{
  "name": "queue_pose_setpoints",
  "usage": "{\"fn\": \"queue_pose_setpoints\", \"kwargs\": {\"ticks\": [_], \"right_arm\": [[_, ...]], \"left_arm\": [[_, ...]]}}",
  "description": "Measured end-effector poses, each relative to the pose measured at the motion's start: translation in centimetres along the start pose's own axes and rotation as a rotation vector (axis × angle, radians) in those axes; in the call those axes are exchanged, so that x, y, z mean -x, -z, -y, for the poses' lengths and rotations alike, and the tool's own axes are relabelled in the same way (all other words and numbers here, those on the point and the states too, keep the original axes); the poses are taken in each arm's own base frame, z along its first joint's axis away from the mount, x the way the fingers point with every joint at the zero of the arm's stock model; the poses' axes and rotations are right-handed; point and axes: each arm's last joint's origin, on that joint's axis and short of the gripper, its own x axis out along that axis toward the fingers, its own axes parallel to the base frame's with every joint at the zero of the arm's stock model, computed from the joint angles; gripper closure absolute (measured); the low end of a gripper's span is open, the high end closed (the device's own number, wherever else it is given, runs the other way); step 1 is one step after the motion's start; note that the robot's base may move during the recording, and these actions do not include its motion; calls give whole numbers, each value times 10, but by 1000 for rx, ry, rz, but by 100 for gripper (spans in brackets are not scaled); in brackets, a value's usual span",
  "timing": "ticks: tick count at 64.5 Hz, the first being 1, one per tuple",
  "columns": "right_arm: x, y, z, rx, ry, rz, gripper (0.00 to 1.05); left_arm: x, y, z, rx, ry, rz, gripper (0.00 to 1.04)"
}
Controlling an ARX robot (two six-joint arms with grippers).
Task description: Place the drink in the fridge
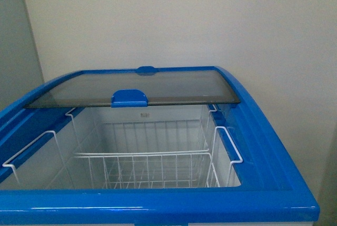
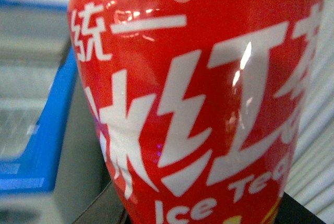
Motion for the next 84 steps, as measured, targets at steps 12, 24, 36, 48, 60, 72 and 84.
{"fn": "queue_pose_setpoints", "kwargs": {"ticks": [12, 24, 36, 48, 60, 72, 84], "right_arm": [[-8, 7, -24, 470, -457, -143, 68], [-63, -36, -41, 914, -513, -74, 68], [-124, -44, -77, 1297, -622, -88, 68], [-169, -49, -122, 1430, -660, -81, 68], [-204, -63, -178, 1417, -671, 6, 68], [-225, -57, -225, 1366, -720, 11, 68], [-251, -36, -265, 1326, -742, -22, 68]], "left_arm": [[10, 13, 0, -19, 2, 86, 82], [10, 13, 0, -23, 2, 87, 102], [10, 13, 0, -24, 2, 88, 102], [10, 13, 0, -24, 2, 88, 102], [10, 13, 0, -24, 2, 88, 102], [10, 13, 0, -25, 2, 88, 102], [10, 13, 0, -25, 3, 88, 102]]}}
